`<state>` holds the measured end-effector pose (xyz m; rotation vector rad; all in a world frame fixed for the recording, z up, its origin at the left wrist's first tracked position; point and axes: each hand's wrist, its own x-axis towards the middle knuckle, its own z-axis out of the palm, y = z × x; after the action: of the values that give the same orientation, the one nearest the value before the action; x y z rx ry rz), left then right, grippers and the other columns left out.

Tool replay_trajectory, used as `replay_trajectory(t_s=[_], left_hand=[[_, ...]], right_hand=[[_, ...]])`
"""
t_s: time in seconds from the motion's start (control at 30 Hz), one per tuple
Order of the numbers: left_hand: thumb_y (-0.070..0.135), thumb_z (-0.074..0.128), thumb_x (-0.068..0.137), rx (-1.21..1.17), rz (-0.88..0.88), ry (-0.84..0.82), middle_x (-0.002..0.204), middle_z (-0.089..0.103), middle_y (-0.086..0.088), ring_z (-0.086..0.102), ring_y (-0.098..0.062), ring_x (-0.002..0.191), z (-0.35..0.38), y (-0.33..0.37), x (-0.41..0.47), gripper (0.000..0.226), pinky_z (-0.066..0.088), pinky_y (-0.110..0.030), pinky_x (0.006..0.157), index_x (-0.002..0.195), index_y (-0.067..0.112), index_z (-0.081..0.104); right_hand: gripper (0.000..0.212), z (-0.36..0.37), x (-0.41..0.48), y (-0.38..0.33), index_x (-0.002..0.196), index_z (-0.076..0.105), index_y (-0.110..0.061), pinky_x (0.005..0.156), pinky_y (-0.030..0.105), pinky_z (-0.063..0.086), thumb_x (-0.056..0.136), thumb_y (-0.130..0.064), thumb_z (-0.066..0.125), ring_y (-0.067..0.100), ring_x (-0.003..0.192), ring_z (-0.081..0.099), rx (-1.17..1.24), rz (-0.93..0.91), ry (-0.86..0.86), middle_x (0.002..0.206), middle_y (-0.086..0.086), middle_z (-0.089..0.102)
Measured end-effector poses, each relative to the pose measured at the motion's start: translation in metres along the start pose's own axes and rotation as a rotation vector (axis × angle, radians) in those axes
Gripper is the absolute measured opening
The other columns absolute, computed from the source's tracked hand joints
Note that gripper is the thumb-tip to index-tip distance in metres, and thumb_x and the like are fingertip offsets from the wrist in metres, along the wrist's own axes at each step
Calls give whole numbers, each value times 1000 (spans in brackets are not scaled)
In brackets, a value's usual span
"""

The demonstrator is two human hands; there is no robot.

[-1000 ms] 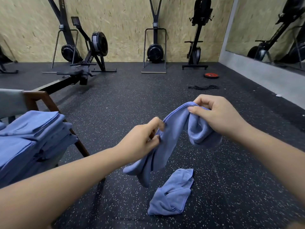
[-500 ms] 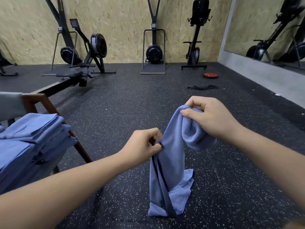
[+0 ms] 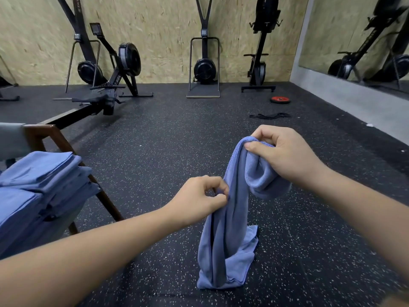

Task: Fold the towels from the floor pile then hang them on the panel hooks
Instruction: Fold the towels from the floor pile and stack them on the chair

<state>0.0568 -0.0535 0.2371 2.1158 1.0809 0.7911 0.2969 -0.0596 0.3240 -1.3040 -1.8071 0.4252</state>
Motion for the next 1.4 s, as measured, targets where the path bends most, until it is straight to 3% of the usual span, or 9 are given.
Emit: replay_trajectory(t_s=[0.1,0.17,0.3,0.47,0.63,0.77,0.93,1.13,1.4], left_hand=[[50,79,84,223,108,100,84,69,20,60,-1,87,-1,-3,4,22,44,-20,77,82,30,70],[59,78,85,328,156,167,81,69,20,60,-5,87,-2,-11,10,31,48,-26,81,80,30,69],[41,71,87,412,150,234,78,67,12,62,-14,81,-3,-21,19,17,52,-35,78,76,30,63],[32,72,87,474,80,162,76,63,10,58,-14,73,-3,-34,21,26,51,-33,72,70,34,53],[31,74,85,468,-39,143,78,73,7,68,-16,75,-15,-55,24,10,56,-34,74,78,24,72],[29,75,86,560,-88,137,80,77,5,71,-18,78,-34,-68,23,6,56,-32,75,88,25,80],[31,77,85,664,-171,123,80,76,1,71,-25,79,-57,-87,19,10,47,-31,67,91,23,80],[31,81,82,628,-275,175,75,72,6,69,-20,79,-74,-102,13,9,50,-30,69,88,23,79],[19,70,87,514,-163,130,79,73,10,69,-13,79,-68,-78,13,6,56,-33,74,86,25,70]], right_hand=[[18,1,0,-2,83,70,-19,81,40,53,99,-28,74,5,73,59,9,-13,-2,76,-5,73],[18,2,-1,-5,83,70,-19,81,39,53,99,-27,74,6,73,60,29,-20,-9,77,-4,73],[17,2,-2,-10,84,71,-19,79,35,52,99,-25,74,5,74,60,32,-35,-25,78,-2,74],[15,0,-4,-10,85,73,-17,76,28,50,99,-23,74,4,74,62,62,-13,-38,79,-3,75],[16,-6,-2,-2,84,72,-17,75,31,49,99,-21,74,7,70,59,82,25,12,79,8,74],[14,-11,0,7,85,73,-18,75,30,49,98,-22,74,4,69,60,28,58,52,76,-1,75],[14,-18,4,19,82,74,-21,76,31,49,95,-24,74,5,70,59,-9,98,126,77,-3,73],[16,-24,9,35,81,73,-19,77,31,48,93,-29,75,3,70,59,-25,164,206,73,-10,71],[14,-14,6,53,82,74,-27,86,37,54,87,-37,83,13,83,69,-133,237,80,81,-7,76]])
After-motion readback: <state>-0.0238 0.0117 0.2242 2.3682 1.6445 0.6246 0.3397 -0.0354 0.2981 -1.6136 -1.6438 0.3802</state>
